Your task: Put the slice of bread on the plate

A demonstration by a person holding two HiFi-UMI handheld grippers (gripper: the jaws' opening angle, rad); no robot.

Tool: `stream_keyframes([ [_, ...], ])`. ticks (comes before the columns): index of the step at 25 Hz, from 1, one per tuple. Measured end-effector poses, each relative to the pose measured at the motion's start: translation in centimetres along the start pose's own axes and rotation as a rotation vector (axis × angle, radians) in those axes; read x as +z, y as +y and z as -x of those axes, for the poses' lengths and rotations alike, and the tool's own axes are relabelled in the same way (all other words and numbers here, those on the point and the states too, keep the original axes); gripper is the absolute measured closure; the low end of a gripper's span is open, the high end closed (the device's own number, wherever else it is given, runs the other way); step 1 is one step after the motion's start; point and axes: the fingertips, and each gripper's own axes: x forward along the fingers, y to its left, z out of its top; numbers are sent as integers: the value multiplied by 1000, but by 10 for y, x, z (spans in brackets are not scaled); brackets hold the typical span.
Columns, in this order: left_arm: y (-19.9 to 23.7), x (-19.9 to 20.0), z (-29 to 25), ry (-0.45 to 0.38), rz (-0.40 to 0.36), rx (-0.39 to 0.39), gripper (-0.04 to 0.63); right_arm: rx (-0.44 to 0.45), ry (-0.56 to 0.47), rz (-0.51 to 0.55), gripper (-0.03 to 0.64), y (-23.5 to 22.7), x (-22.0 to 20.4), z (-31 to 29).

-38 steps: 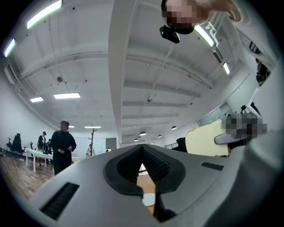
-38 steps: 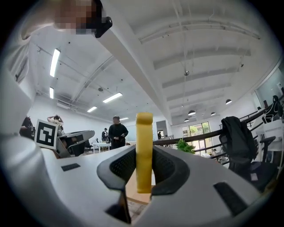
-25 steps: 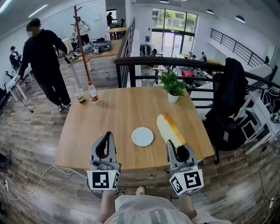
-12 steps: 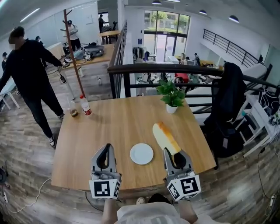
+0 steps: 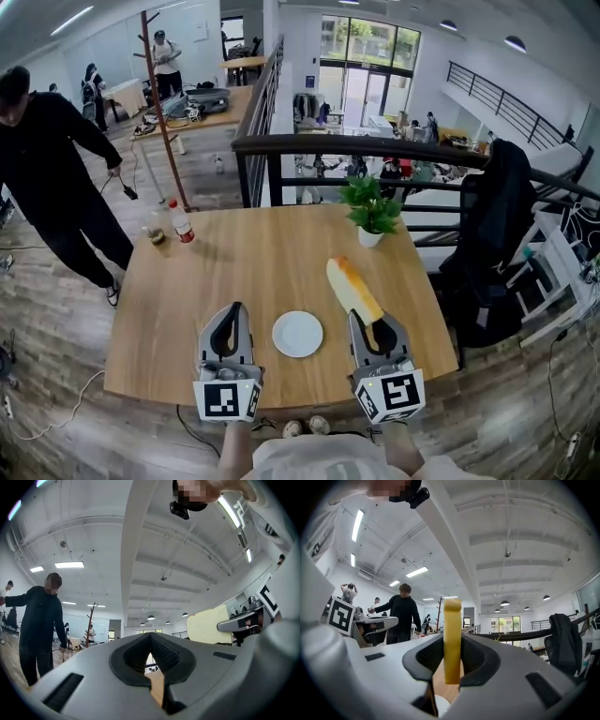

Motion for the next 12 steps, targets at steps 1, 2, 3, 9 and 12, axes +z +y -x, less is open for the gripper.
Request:
stream_keyframes([
  [1,0,-1,-1,5,0,5,586,5,-1,10,525,0,0,-2],
  [2,-1,-2,-1,8,0,9,586,7,-1,28,525,-1,-1,-4],
  [3,-2,-3,-1,10,-2,11,586,7,2,55,525,-2,-1,-6],
  [9,-4,-12,1,38,-33,21,586,-30,93,261,525,-3,-16,-19],
  [12,-2,-17,1,49,-34,38,586,-35,131,402,525,0,-25,-30],
])
